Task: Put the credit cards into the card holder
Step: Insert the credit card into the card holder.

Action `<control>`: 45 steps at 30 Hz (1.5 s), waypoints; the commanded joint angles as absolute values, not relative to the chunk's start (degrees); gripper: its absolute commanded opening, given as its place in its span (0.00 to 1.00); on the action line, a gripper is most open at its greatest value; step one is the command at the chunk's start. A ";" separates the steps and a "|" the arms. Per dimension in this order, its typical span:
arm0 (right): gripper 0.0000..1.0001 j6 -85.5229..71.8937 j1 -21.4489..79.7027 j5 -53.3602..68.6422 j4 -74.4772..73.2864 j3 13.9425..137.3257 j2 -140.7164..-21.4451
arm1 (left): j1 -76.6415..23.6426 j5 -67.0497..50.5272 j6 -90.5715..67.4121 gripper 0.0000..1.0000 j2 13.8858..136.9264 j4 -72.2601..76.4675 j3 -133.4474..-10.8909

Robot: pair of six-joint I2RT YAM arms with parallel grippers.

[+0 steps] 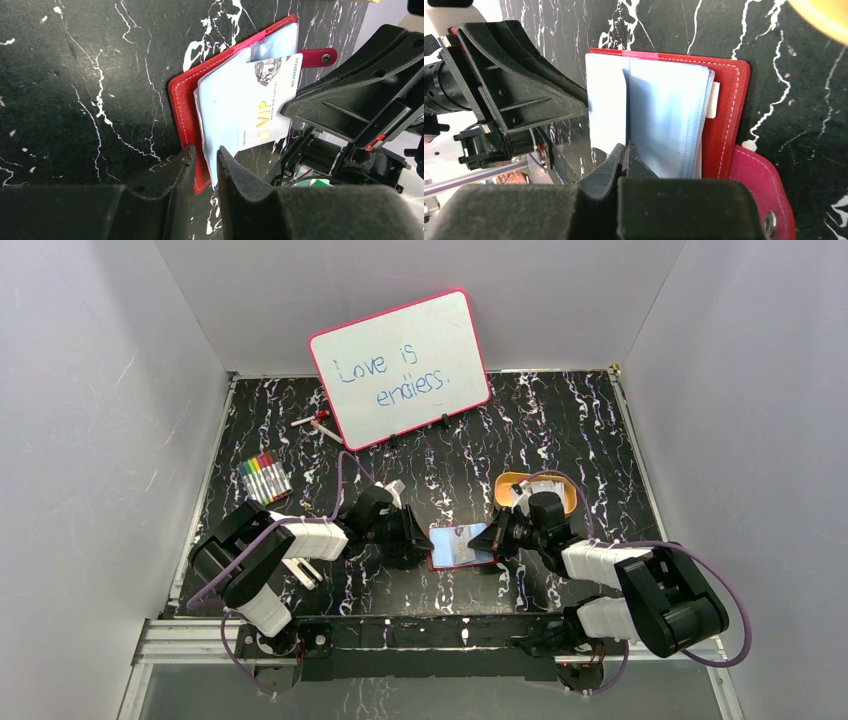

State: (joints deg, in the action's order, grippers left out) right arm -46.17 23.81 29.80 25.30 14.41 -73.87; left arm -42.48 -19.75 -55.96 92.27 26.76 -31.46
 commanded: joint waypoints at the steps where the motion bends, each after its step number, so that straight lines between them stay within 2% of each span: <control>1: 0.00 -46.99 23.98 27.01 29.20 13.14 -72.31 | -42.71 -19.33 -55.29 0.21 93.54 24.08 -31.64; 19: 0.00 -46.36 25.52 33.98 33.53 14.33 -79.15 | -42.71 -19.40 -55.46 0.21 94.37 24.17 -31.99; 36: 0.00 -54.50 27.86 27.11 43.86 9.62 -80.55 | -42.67 -18.46 -56.00 0.20 93.25 24.41 -30.99; 45: 0.00 -53.79 30.62 28.12 43.75 12.16 -83.36 | -42.66 -18.80 -56.10 0.20 93.43 25.04 -30.85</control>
